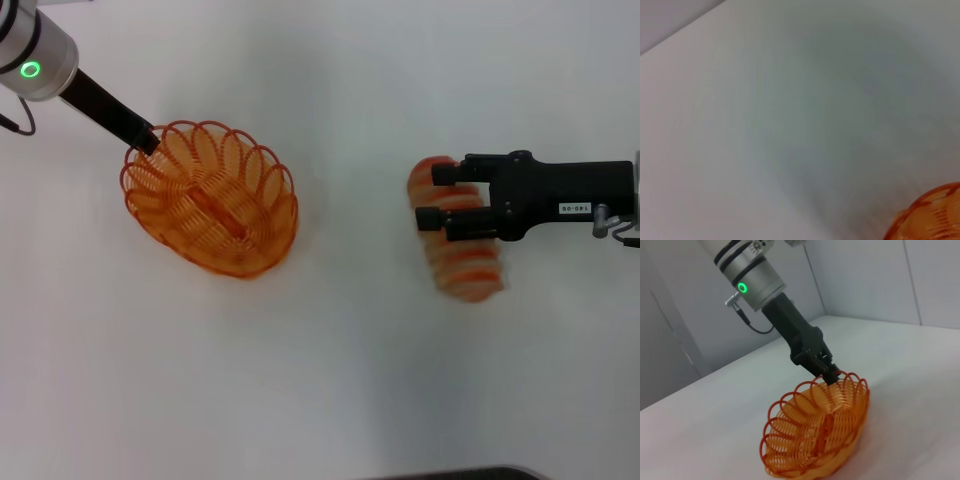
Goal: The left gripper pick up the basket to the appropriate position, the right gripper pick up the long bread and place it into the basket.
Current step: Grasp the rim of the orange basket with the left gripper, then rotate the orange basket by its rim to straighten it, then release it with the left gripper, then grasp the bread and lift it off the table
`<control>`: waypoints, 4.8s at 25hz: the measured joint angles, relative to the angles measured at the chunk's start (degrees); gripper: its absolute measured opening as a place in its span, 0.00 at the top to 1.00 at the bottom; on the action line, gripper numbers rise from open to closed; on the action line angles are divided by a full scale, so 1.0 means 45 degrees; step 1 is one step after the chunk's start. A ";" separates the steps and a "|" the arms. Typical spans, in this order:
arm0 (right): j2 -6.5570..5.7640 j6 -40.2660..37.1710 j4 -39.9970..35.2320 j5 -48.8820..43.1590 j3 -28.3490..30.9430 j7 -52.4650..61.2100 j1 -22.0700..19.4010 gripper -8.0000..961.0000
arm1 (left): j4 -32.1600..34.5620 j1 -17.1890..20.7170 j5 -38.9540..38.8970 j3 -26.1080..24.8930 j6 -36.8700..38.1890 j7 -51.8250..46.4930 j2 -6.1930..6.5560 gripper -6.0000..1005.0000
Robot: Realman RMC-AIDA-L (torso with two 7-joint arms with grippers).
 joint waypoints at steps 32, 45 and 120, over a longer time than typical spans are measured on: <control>-0.0428 -0.0349 -0.0002 0.0001 0.0652 -0.1208 -0.0672 0.14 | 0.1480 0.1121 -0.1066 -0.3043 0.2634 -0.5206 -0.0059 0.96; -0.0338 -0.0533 0.0078 0.0001 0.1177 -0.2802 -0.0795 0.14 | 0.3910 0.3563 -0.2275 -0.3662 0.2489 -0.6113 -0.1333 0.92; 0.0127 0.0420 -0.2023 -0.8768 -0.4068 1.7478 0.6014 0.14 | 0.0450 0.6651 -0.8649 -0.5056 0.4361 1.2958 -0.0826 0.35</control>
